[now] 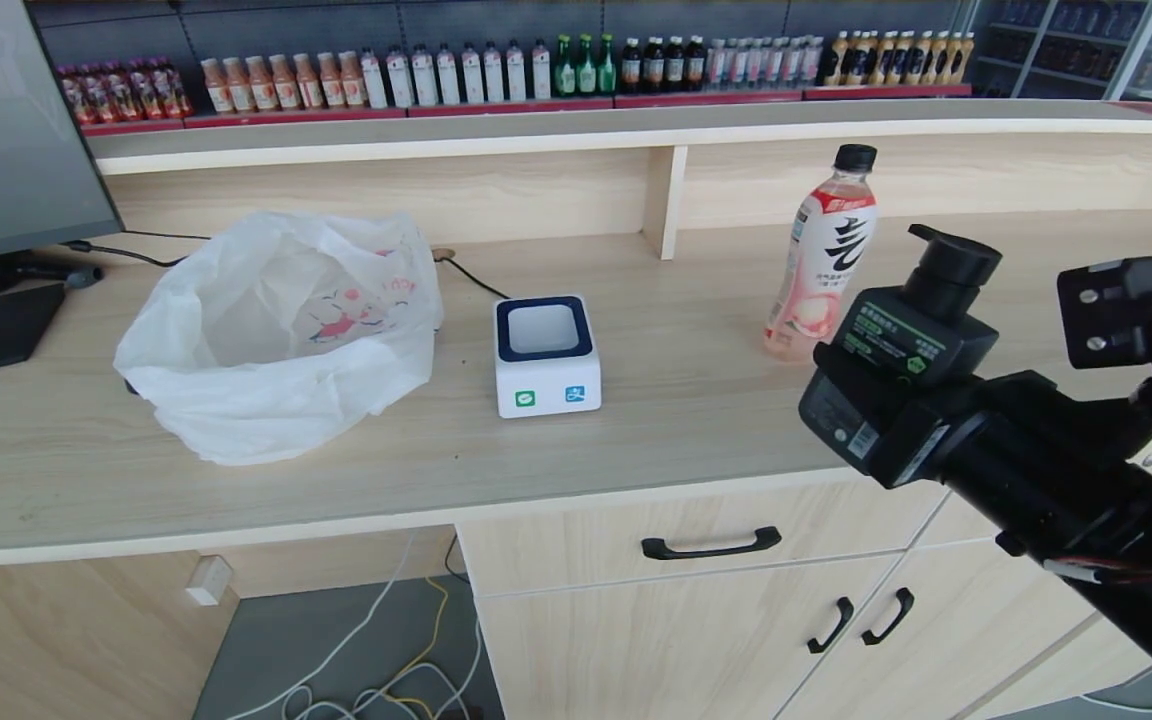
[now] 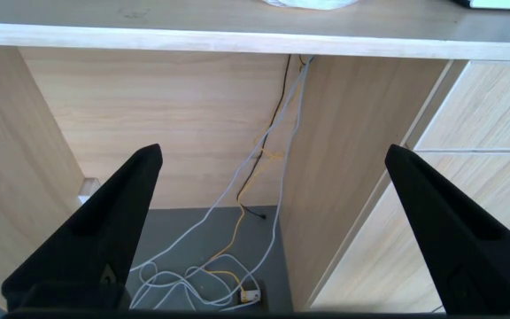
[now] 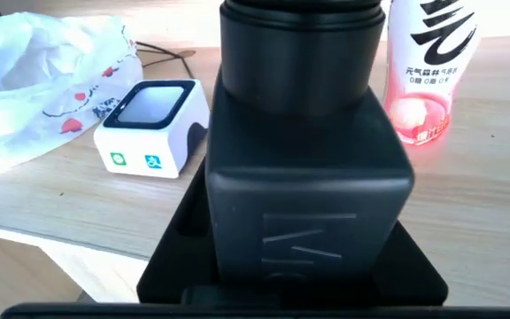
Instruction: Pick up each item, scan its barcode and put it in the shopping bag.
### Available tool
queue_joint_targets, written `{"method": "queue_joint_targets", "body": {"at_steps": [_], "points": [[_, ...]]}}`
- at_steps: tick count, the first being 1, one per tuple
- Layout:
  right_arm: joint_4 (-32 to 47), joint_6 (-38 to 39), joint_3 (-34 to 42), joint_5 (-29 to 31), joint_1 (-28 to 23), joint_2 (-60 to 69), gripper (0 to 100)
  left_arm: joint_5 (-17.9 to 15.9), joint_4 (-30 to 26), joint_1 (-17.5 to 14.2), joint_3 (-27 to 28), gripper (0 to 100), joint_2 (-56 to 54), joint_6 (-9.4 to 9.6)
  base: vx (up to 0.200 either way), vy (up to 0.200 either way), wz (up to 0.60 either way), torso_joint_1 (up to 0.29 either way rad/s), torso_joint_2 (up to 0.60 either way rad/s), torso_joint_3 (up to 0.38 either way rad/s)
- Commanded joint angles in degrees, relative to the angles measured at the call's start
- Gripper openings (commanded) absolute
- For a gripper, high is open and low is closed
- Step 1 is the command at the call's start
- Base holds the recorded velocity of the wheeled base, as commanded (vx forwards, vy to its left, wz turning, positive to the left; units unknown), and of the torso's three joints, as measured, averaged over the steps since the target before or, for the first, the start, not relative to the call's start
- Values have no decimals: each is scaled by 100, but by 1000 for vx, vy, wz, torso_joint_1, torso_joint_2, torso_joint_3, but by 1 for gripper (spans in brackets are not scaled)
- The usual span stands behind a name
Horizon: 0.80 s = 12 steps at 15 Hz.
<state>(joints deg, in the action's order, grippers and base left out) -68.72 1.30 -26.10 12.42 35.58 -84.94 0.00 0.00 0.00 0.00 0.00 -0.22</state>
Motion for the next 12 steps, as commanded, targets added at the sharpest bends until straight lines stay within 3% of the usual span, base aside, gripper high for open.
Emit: {"method": "queue_joint_targets", "body": {"at_steps": [1, 5, 7, 12], "points": [[-1, 221, 17, -381, 1, -57, 0, 0, 0, 0, 0, 100, 0, -4, 0, 0, 0, 0, 0, 0], [-10, 836, 79, -1321, 36, -101, 0, 0, 0, 0, 0, 100, 0, -4, 0, 0, 0, 0, 0, 0], [-54, 1390, 96, -1928, 388, 22, 0, 0, 0, 0, 0, 100, 0, -4, 0, 0, 0, 0, 0, 0], [-388, 2392, 167, -2657, 528, 13, 0, 0, 0, 0, 0, 100, 0, -4, 0, 0, 0, 0, 0, 0]]}}
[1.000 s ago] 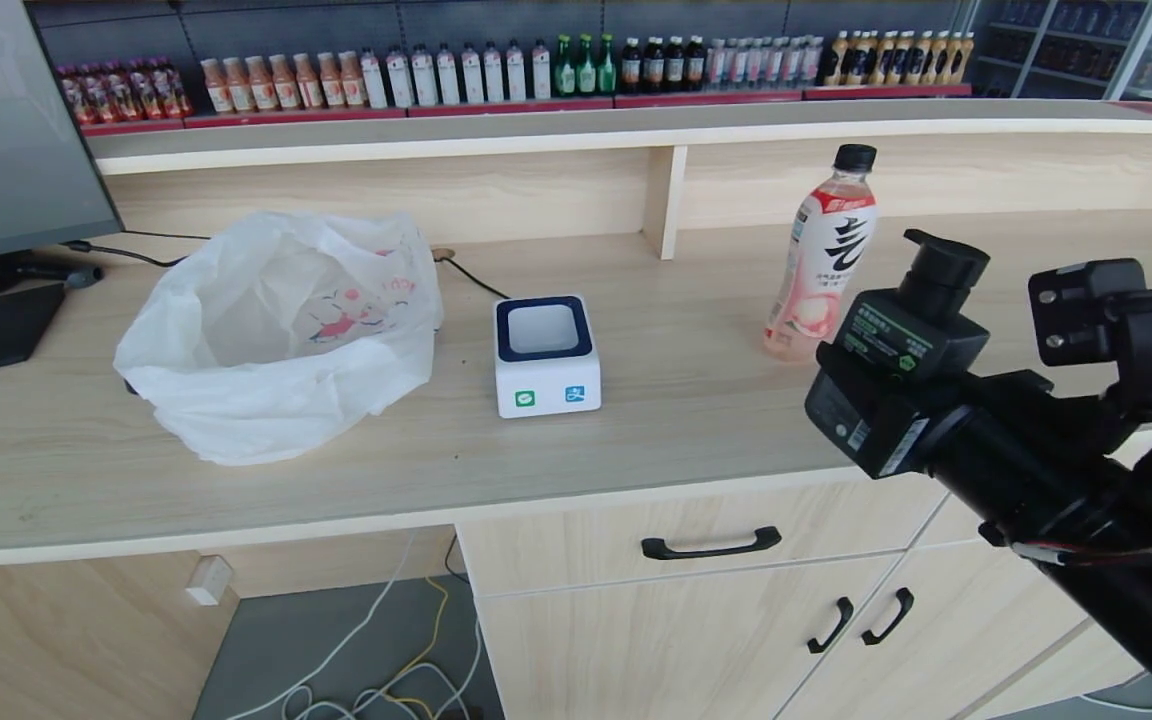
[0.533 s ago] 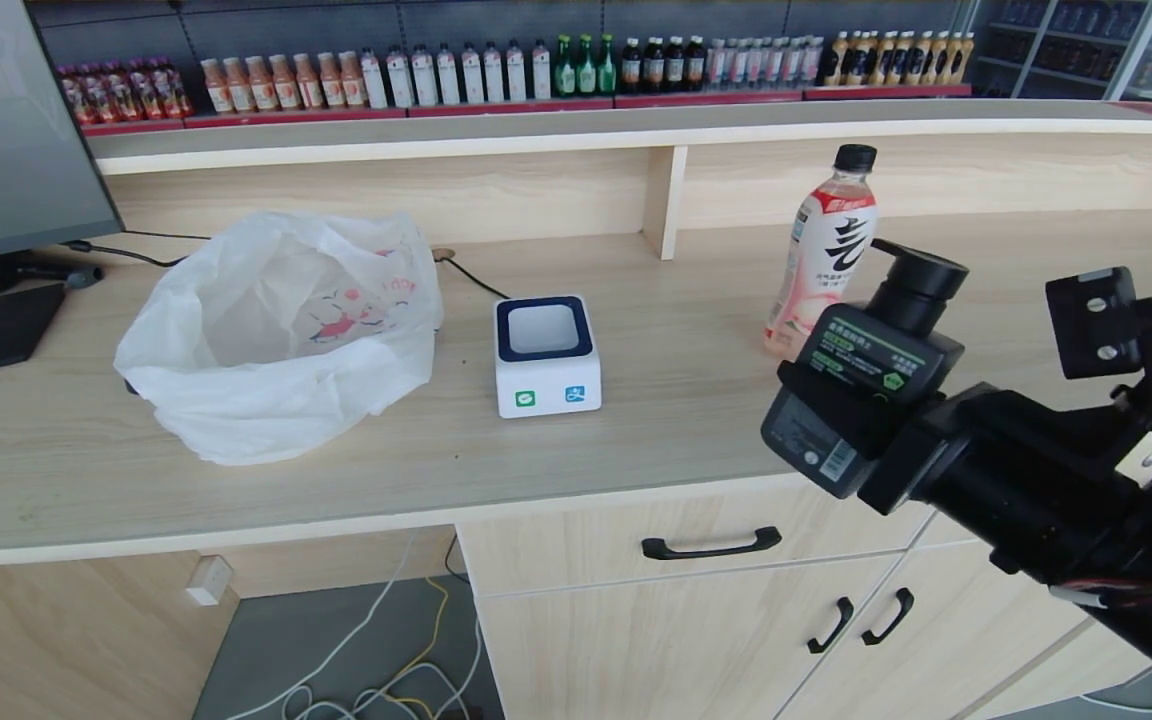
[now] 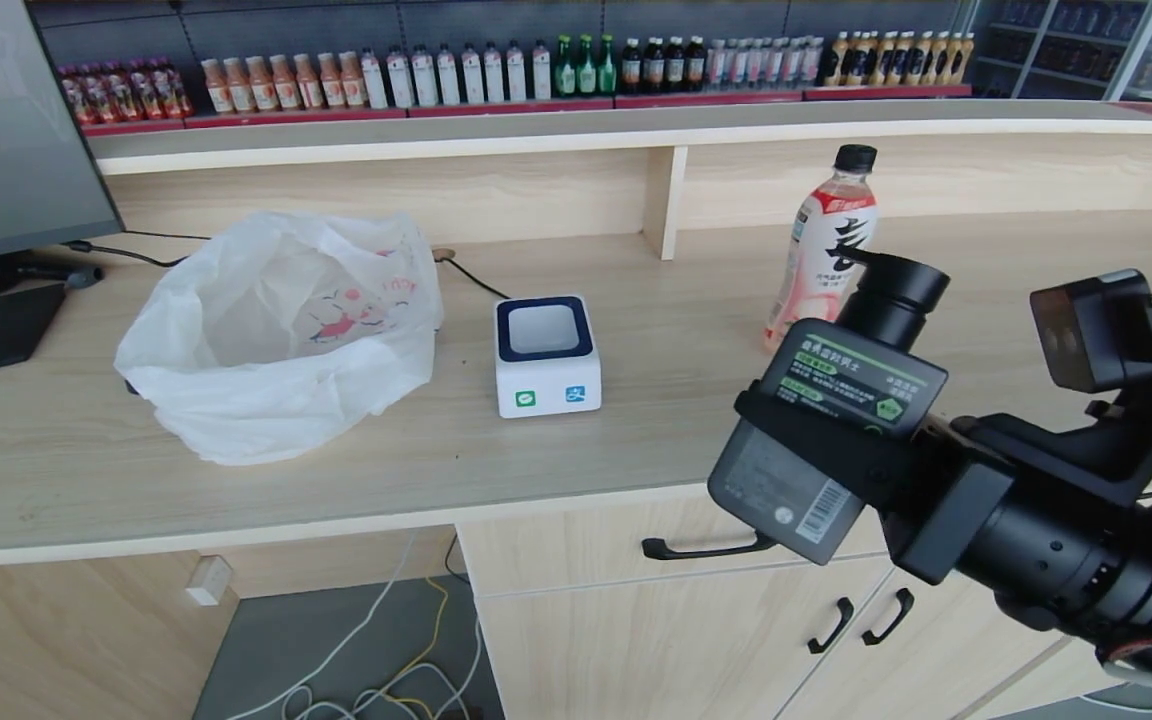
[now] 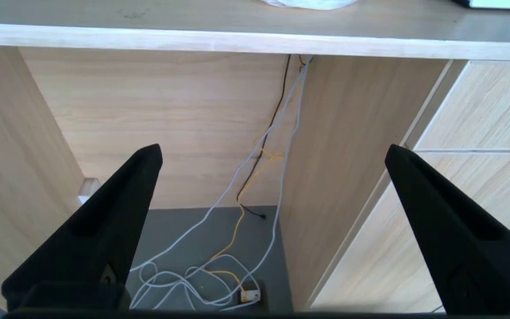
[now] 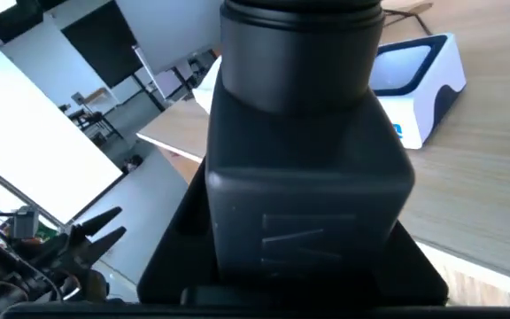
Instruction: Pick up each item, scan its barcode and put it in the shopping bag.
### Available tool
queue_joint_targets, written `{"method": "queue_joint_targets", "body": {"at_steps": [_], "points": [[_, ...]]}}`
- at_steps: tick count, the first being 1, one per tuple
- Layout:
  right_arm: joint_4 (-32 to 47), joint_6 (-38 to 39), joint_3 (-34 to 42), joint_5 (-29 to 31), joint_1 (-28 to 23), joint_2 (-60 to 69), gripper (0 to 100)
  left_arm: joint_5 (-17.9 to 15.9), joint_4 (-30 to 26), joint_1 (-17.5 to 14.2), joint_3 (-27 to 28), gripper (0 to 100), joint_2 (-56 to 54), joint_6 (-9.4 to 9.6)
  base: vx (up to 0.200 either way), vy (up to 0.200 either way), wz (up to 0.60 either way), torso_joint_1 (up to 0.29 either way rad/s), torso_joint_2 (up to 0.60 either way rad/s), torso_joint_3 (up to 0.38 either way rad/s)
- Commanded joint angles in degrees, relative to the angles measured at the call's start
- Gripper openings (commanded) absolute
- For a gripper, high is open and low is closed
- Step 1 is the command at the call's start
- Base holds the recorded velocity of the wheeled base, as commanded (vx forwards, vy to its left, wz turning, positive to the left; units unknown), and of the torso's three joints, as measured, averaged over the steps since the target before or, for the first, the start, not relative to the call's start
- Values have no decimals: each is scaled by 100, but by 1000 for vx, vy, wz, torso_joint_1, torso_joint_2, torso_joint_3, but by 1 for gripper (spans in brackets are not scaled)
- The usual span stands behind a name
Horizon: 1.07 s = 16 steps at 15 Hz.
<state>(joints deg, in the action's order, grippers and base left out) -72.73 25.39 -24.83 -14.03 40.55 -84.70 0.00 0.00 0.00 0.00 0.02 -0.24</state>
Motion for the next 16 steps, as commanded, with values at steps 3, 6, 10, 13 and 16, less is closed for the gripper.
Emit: {"method": "queue_joint_targets", "body": {"at_steps": [3, 6, 10, 13, 16], "points": [[-321, 493, 66, -47, 270, -11, 0, 0, 0, 0, 0, 100, -2, -2, 0, 0, 0, 0, 0, 0], [-734, 1231, 339, -47, 788, 15, 0, 0, 0, 0, 0, 100, -2, -2, 0, 0, 0, 0, 0, 0], [-716, 1723, 154, -73, 1105, 59, 0, 0, 0, 0, 0, 100, -2, -2, 0, 0, 0, 0, 0, 0], [-699, 1829, -224, -135, 1113, -196, 0, 0, 0, 0, 0, 100, -2, -2, 0, 0, 0, 0, 0, 0], [-699, 1829, -953, -144, 1105, -697, 0, 0, 0, 0, 0, 100, -2, -2, 0, 0, 0, 0, 0, 0]]}}
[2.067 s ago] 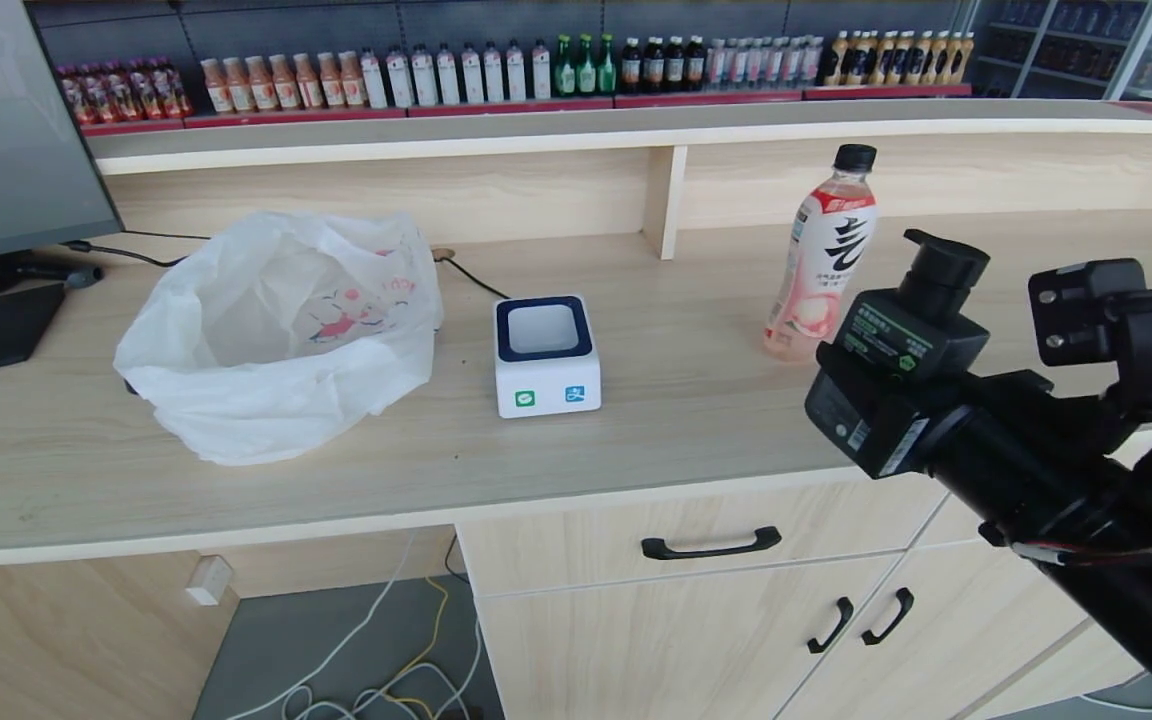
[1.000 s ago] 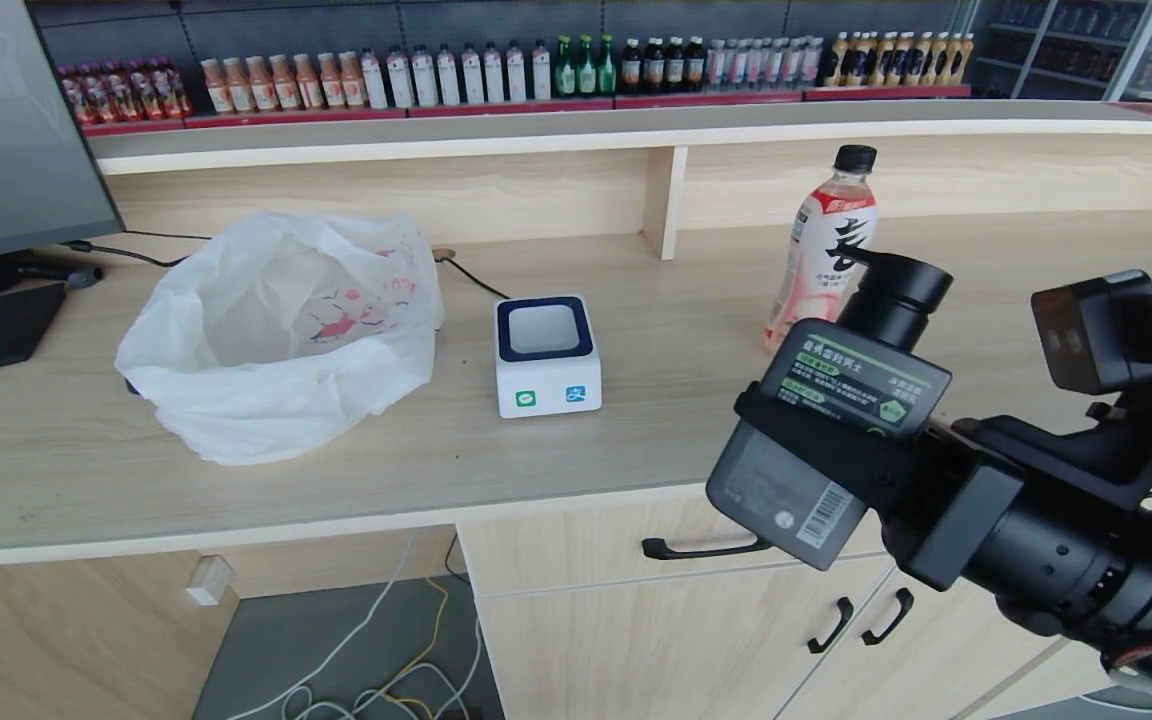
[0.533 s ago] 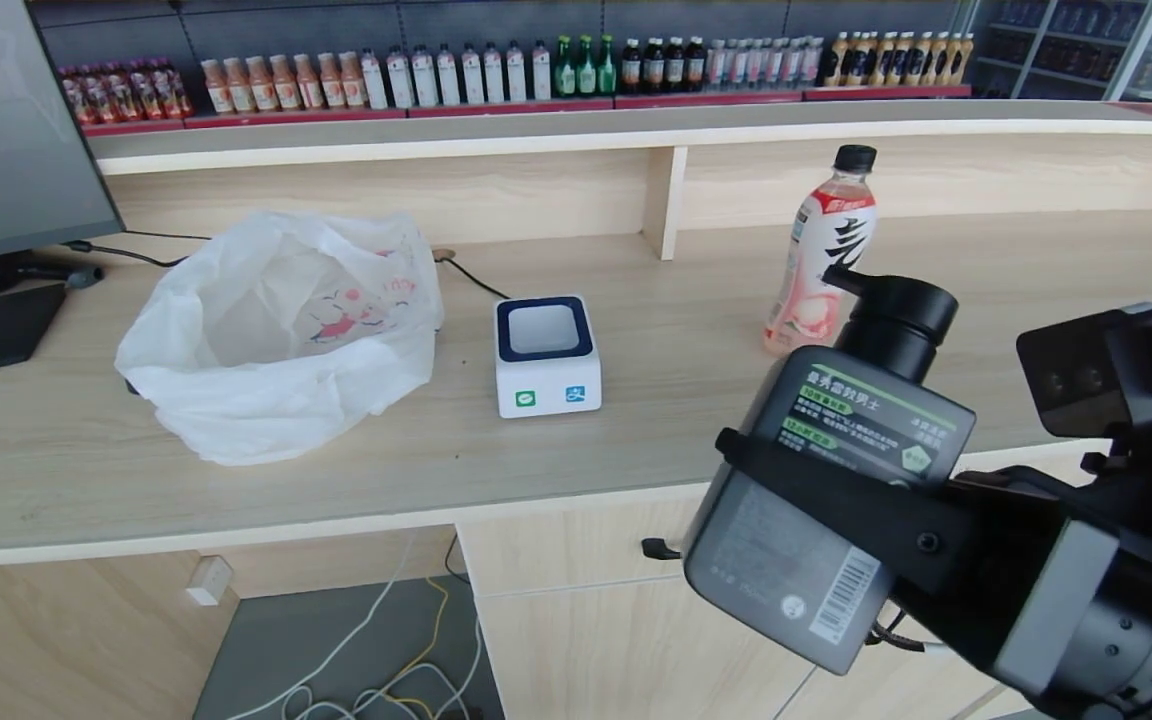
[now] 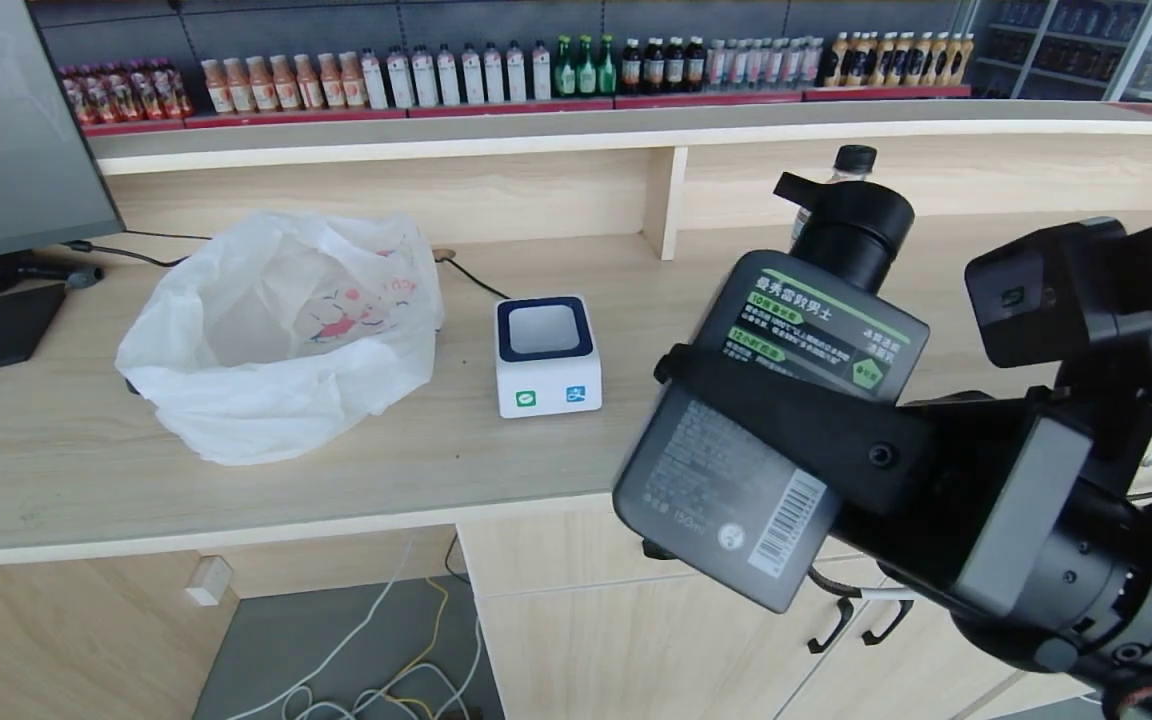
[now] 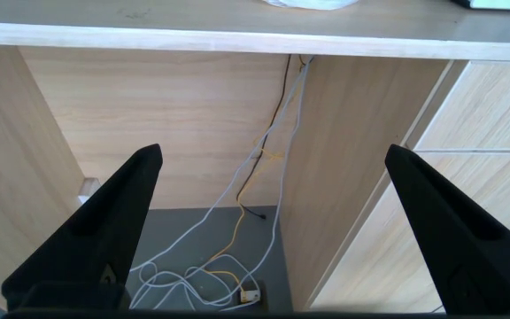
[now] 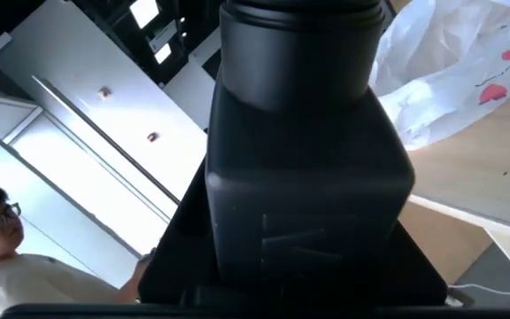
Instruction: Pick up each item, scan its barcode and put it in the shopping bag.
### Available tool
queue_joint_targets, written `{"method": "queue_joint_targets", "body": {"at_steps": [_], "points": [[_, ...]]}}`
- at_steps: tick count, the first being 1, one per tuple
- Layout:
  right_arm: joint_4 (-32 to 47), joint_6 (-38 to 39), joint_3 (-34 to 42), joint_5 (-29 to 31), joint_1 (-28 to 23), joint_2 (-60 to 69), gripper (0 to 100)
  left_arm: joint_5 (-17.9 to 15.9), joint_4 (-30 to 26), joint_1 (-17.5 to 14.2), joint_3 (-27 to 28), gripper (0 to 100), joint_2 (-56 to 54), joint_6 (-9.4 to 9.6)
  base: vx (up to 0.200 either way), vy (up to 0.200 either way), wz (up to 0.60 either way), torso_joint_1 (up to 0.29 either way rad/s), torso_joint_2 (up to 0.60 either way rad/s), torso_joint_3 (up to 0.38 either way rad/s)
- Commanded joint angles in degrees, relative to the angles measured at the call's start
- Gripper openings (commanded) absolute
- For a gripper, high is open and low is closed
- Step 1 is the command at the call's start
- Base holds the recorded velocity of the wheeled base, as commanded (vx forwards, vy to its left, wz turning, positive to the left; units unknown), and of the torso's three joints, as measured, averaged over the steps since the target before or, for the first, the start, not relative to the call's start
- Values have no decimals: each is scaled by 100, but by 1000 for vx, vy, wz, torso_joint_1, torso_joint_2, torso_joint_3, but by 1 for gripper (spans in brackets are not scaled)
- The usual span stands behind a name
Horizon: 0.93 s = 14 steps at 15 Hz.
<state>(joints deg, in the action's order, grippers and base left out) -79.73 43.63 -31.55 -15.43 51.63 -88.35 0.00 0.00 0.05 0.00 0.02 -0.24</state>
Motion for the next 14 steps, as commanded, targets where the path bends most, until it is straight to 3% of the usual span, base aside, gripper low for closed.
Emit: {"method": "queue_joint_targets", "body": {"at_steps": [1, 14], "points": [[1, -4, -405, -30, -4, -412, 0, 0, 0, -5, 0, 100, -2, -2, 0, 0, 0, 0, 0, 0], [-17, -206, -211, -56, 14, -350, 0, 0, 0, -5, 0, 100, -2, -2, 0, 0, 0, 0, 0, 0]]}}
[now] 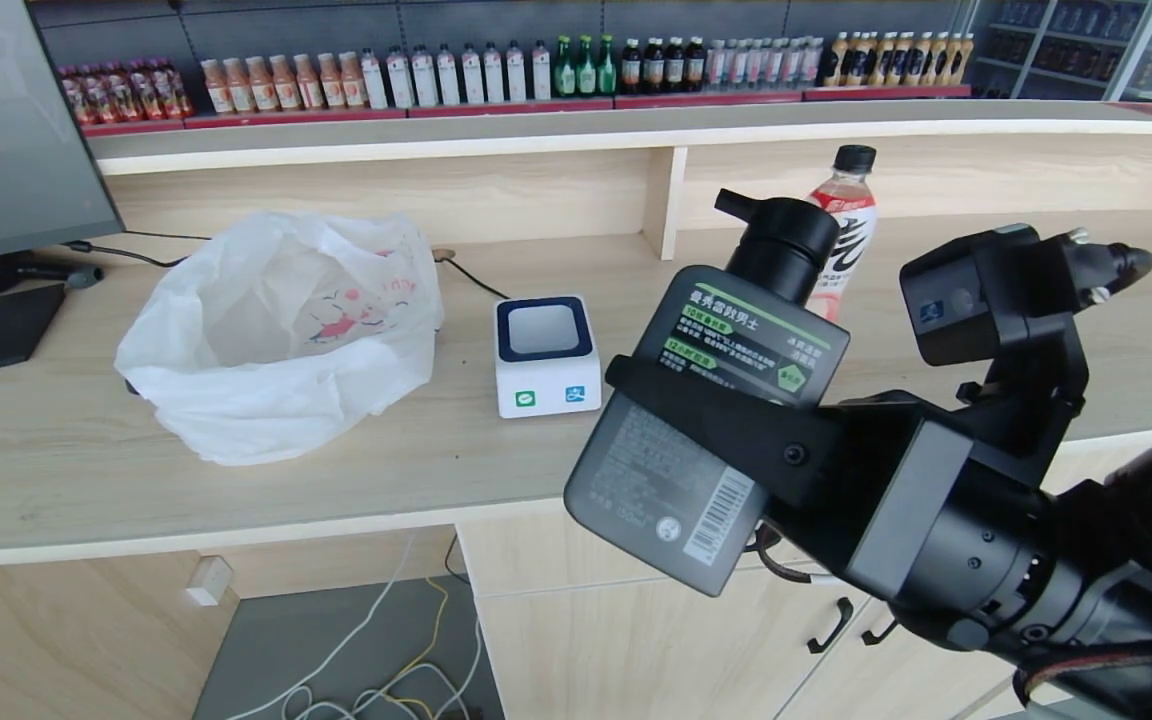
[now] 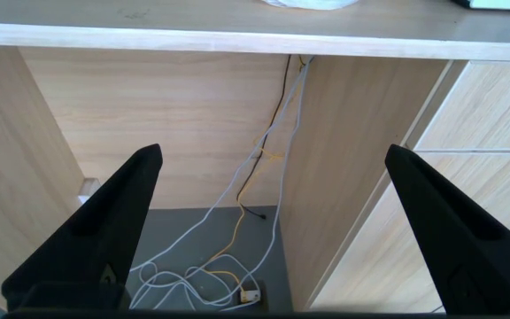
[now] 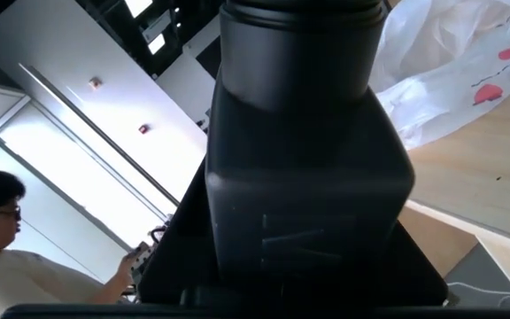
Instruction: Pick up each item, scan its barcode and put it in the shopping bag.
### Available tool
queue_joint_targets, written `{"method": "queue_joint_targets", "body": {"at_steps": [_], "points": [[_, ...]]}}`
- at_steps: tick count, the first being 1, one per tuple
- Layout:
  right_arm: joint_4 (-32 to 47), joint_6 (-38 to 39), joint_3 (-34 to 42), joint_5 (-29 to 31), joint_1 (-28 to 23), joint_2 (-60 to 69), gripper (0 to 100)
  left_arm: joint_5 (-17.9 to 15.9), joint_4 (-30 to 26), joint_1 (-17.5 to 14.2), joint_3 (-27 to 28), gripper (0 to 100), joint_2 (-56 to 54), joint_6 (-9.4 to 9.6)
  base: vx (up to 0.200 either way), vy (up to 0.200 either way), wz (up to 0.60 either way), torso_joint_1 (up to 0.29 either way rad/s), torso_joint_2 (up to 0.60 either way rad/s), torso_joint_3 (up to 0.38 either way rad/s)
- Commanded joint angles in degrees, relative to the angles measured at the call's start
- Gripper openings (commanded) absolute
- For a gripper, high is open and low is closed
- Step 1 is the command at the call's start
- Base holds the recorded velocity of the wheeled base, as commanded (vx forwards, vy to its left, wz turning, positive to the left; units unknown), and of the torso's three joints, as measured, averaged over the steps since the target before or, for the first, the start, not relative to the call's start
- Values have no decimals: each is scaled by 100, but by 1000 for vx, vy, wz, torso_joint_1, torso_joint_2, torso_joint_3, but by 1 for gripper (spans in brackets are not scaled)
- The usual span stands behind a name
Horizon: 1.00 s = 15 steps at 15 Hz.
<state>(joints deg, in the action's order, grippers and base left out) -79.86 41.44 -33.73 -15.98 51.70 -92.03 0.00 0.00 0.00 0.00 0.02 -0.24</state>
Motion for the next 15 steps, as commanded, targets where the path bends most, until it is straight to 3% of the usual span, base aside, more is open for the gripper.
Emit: {"method": "queue_joint_targets", "body": {"at_steps": [1, 10, 14, 15], "points": [[-3, -48, 7, -1, 7, 18, 0, 0, 0, 0, 0, 100, -2, -2, 0, 0, 0, 0, 0, 0], [-12, -505, 350, 16, -2, 255, 0, 0, 0, 0, 0, 100, -2, -2, 0, 0, 0, 0, 0, 0], [-12, -997, 763, 43, -55, 519, 0, 0, 0, 0, 0, 100, -2, -2, 0, 0, 0, 0, 0, 0], [-12, -1419, 912, 51, -204, 598, 0, 0, 0, 0, 0, 100, -2, -2, 0, 0, 0, 0, 0, 0]]}}
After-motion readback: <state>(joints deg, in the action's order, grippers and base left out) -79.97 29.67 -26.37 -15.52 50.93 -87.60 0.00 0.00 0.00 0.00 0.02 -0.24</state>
